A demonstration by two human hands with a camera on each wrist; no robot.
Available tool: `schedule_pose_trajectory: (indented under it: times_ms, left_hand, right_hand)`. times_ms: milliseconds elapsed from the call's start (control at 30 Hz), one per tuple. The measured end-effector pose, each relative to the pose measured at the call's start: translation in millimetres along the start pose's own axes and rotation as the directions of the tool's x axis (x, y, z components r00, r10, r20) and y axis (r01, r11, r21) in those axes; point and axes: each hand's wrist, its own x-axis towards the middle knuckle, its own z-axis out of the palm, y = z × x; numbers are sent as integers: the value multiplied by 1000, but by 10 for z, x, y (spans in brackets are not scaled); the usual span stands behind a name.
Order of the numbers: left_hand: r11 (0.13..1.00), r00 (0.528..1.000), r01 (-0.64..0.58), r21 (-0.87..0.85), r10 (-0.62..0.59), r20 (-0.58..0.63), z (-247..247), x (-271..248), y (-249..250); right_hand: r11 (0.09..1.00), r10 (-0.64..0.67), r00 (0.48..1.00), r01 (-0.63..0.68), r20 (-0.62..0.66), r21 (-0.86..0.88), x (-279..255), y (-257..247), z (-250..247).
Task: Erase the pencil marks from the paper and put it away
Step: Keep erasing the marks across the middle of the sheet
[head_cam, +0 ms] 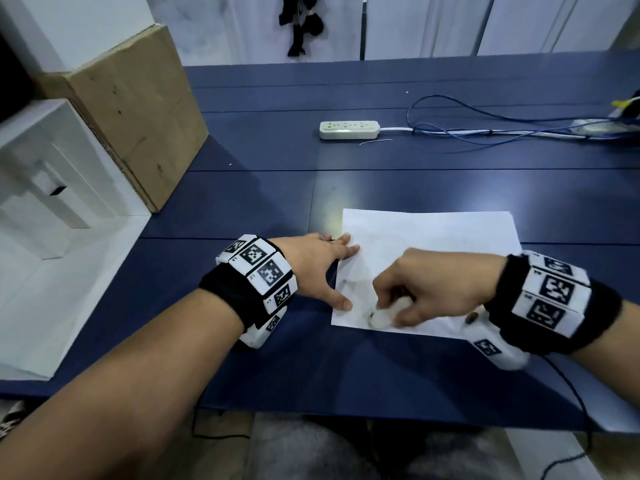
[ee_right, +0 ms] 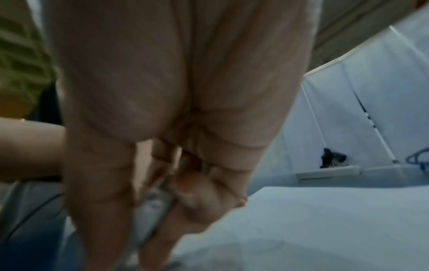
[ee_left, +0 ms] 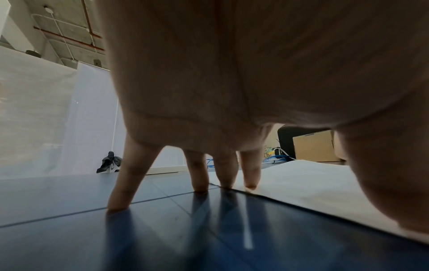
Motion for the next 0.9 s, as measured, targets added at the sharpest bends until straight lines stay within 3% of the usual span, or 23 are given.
schedule_pose_trajectory:
  times_ms: [67,167,233,300,400,467,600,667,800,900]
  left_hand:
    - [1000,1000,0,5,0,5,-7,6,10]
    - [1000,1000,7,19,-7,13,-25,-11,21]
    - [1000,1000,13,28,-13,16,-31,-21,28]
    - [1000,1000,10,29,-11,19,-28,-20,32]
    - [1000,1000,2,30,-3,23,-15,1,18]
    - [999,1000,1,34,-1,24,-17,8,15]
    - [999,1000,0,43,0,12,-22,3,11]
    - [999,1000,2,46,-2,5,-22,-3,10]
    - [999,1000,-5,35,6,-2,-13,-1,10]
    - [999,1000,-11,35,11,1,-21,8,15]
  right_hand:
    - [999,21,997,-24,-68,-47,56,62,-39]
    - [976,171,956,-198,-239,-93,177,283,-216]
    - [967,195,938,-233,-286,-103,187,345,-237]
    - [986,112,969,-136,-221,-98,117,240,-170]
    - [1000,9,1000,-9,-27,-10,9,27,-3]
    - [999,17,999,-19,-46,-30,41,57,-25]
    - [967,220,936,-246,-274,-67,177,312,-247]
    - [964,211,930,-249,-302,-92,167,321,-249]
    - [994,30,992,-43,-126,-103,46,99,-86]
    - [995,40,996,-47,-73,-90,97,115,-134]
